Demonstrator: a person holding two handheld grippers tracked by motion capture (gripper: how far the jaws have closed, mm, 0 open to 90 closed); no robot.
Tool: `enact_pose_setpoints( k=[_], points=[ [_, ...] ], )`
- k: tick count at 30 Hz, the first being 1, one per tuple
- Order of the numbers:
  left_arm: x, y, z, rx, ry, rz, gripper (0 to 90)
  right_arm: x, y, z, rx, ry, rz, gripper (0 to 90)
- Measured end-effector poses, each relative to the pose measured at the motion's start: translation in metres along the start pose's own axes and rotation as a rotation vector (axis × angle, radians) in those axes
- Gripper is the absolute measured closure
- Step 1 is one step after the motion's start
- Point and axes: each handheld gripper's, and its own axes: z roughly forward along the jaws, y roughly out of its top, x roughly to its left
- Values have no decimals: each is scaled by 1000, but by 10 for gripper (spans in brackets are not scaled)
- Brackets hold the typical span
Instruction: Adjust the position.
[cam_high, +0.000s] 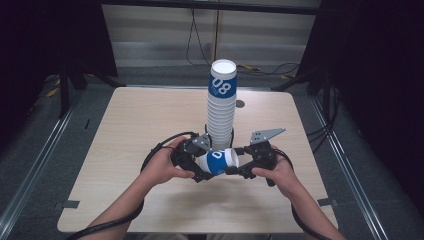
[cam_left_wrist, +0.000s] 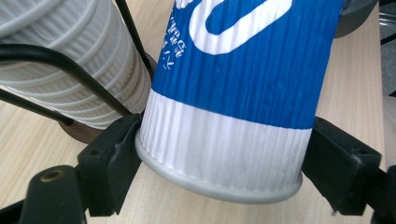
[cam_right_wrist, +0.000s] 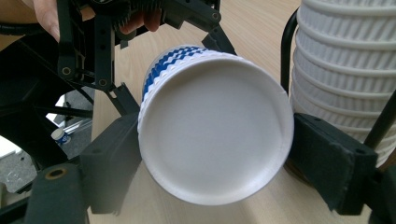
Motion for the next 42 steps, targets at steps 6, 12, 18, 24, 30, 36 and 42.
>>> enact_pose_setpoints(
  k=[6,12,18,24,30,36,42],
  points=[
    [1,0,-2,-1,-11,-7,182,-2,-3,0,-1,3,14,144],
    [1,1,-4,13,-13,-2,185,-1,-5,-1,8,3,10,135],
    [1,2,-6,13,-14,-9,187,-1,-6,0,21,-7,-1,130],
    [3,2,-8,22,-15,-10,189,-2,-6,0,20,-16,-4,126],
    [3,4,-11,30,-18,-12,189,-2,-8,0,31,-26,-10,128],
    [2,6,-12,45,-24,-3,194,-1,-7,1,40,-25,-20,123],
    [2,5,-12,49,-24,-3,195,-1,-9,0,45,-32,-32,123]
  ],
)
